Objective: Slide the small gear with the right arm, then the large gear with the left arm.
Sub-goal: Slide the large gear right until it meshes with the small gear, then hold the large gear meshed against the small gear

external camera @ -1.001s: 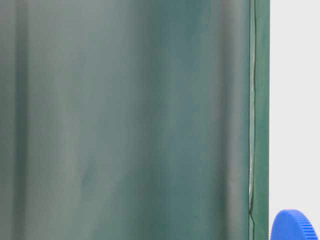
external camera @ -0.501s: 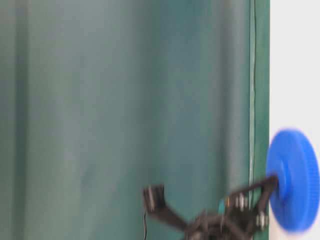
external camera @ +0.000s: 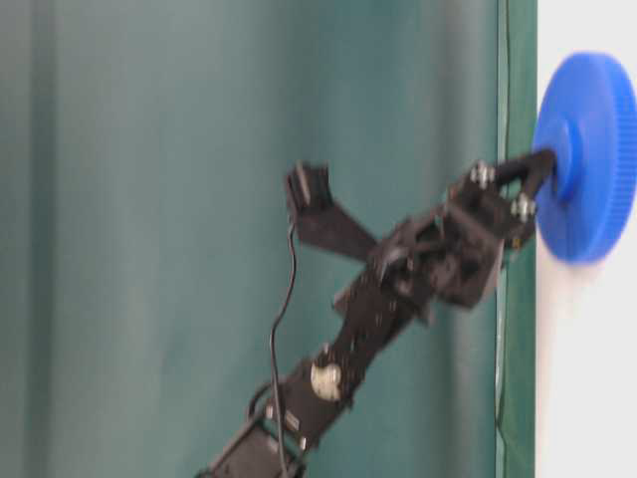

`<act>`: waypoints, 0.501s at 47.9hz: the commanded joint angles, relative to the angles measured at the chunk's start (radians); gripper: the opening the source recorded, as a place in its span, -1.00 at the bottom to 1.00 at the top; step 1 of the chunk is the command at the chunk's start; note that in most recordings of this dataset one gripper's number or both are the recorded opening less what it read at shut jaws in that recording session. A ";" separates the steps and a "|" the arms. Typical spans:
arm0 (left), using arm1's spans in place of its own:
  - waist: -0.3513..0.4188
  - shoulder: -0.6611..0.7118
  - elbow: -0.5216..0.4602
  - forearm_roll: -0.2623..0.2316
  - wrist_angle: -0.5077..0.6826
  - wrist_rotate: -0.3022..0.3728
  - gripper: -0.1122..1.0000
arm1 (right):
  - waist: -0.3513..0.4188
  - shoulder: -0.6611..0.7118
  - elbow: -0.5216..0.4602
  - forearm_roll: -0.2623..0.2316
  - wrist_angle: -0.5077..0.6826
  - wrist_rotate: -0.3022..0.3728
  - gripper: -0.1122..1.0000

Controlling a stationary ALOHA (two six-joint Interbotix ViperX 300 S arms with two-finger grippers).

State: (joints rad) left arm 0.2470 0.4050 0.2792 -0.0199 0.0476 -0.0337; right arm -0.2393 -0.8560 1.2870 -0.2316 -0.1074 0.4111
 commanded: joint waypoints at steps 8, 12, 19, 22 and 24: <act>-0.054 0.083 -0.169 0.000 0.067 0.000 -0.81 | 0.002 -0.008 -0.008 -0.002 -0.009 -0.008 0.14; -0.067 0.107 -0.212 0.002 0.092 0.003 -0.81 | 0.002 -0.012 -0.008 -0.002 -0.008 -0.008 0.14; -0.072 0.120 -0.242 0.003 0.129 0.005 -0.81 | 0.002 -0.015 -0.006 -0.002 -0.008 -0.008 0.15; -0.071 0.115 -0.236 0.003 0.140 0.005 -0.81 | 0.002 -0.015 -0.005 -0.002 -0.008 -0.006 0.14; -0.069 0.110 -0.229 0.003 0.140 0.005 -0.81 | 0.002 -0.015 -0.005 -0.002 -0.009 -0.006 0.15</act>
State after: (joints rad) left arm 0.1871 0.5323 0.0430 -0.0184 0.1672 -0.0291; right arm -0.2393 -0.8728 1.2916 -0.2316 -0.1089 0.4050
